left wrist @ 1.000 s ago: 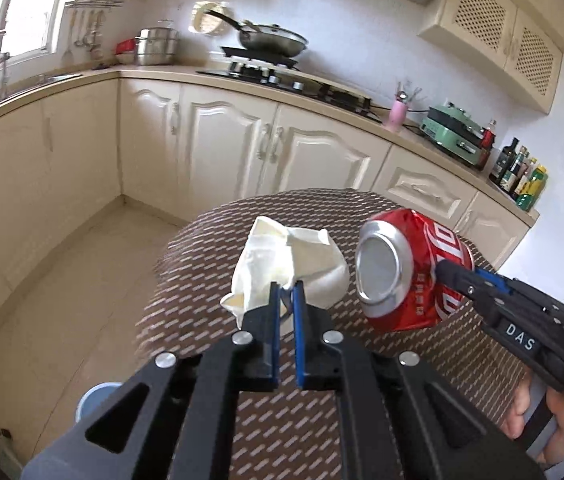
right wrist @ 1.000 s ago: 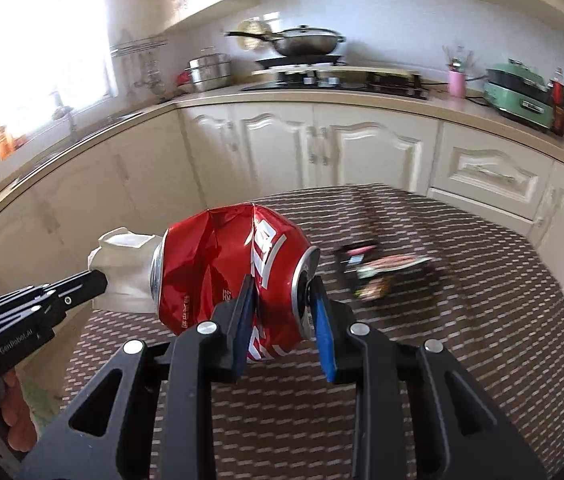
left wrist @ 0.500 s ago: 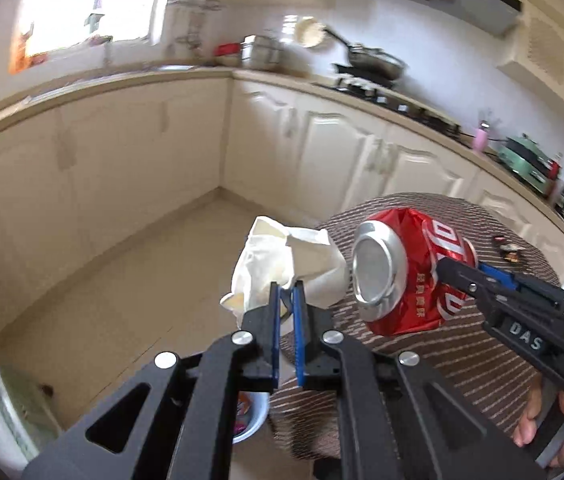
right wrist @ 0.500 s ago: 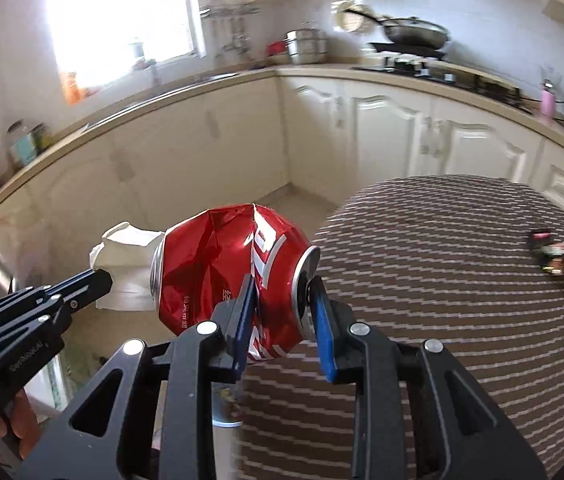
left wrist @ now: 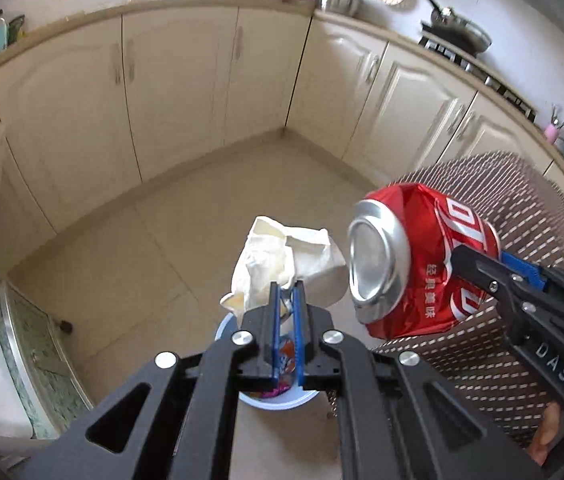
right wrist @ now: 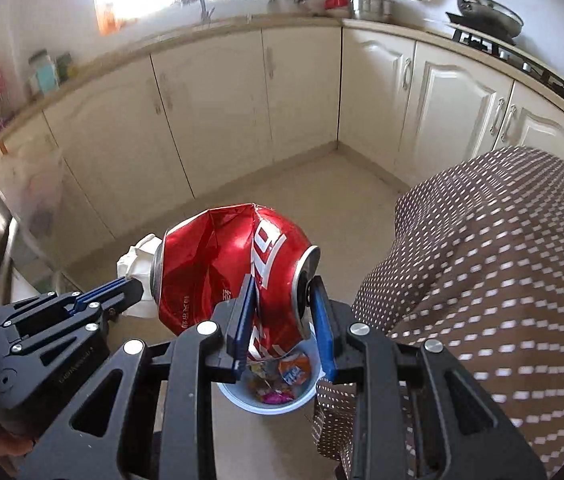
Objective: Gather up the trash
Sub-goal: 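Carry the red can and napkin over the blue bin, then open both tools to drop the napkin and can into the bin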
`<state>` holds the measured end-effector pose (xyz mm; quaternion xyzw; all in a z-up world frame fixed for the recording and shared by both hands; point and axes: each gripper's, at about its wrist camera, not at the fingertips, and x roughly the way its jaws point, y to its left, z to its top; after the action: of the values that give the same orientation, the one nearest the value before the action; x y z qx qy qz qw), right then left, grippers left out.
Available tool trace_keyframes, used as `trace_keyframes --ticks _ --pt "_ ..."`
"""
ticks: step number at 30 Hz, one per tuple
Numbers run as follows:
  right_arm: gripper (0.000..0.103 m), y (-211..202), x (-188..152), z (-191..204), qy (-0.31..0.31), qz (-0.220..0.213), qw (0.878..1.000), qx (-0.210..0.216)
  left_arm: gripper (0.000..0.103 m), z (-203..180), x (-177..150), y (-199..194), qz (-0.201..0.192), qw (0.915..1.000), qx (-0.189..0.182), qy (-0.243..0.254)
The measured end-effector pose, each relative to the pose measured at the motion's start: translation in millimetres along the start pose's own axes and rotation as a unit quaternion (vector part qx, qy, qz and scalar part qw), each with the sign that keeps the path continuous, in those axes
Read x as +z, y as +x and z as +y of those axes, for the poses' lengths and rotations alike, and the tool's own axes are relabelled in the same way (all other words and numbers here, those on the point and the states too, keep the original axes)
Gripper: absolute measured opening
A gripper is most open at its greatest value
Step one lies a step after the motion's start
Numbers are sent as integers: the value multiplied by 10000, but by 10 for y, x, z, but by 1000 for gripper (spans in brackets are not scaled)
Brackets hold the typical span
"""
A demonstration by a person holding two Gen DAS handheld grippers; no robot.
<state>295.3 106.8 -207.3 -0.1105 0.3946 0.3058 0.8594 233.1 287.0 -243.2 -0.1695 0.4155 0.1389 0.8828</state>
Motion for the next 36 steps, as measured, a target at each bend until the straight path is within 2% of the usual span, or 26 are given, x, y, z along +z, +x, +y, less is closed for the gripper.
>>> trace_keyframes --ticks 5,11,13,15,17,18,28,36 --pt "26 339 -89 -45 -16 259 9995 -163 5 30 -85 393 373 9993 -87 1" --pt "26 580 -171 -51 -12 436 9988 -215 7 4 -33 710 627 9975 -338 -30" --pt "26 621 -193 -39 -16 472 9986 -223 13 16 -30 778 685 9970 -362 -65" --pt "26 645 -185 -44 -20 494 9985 -237 30 13 -41 814 705 9970 -301 -64" --pt "26 677 -196 -31 -35 532 9983 -235 39 42 -62 820 703 9972 -229 -88" --pt "26 689 -202 -23 -43 545 9982 -246 40 57 -71 809 696 9973 -183 -111" --pt "27 840 -204 49 -100 706 9971 -279 41 154 -63 686 629 9977 -95 -243" --pt "28 857 -79 182 -230 611 9975 -271 41 218 -54 514 509 9982 -125 -275"
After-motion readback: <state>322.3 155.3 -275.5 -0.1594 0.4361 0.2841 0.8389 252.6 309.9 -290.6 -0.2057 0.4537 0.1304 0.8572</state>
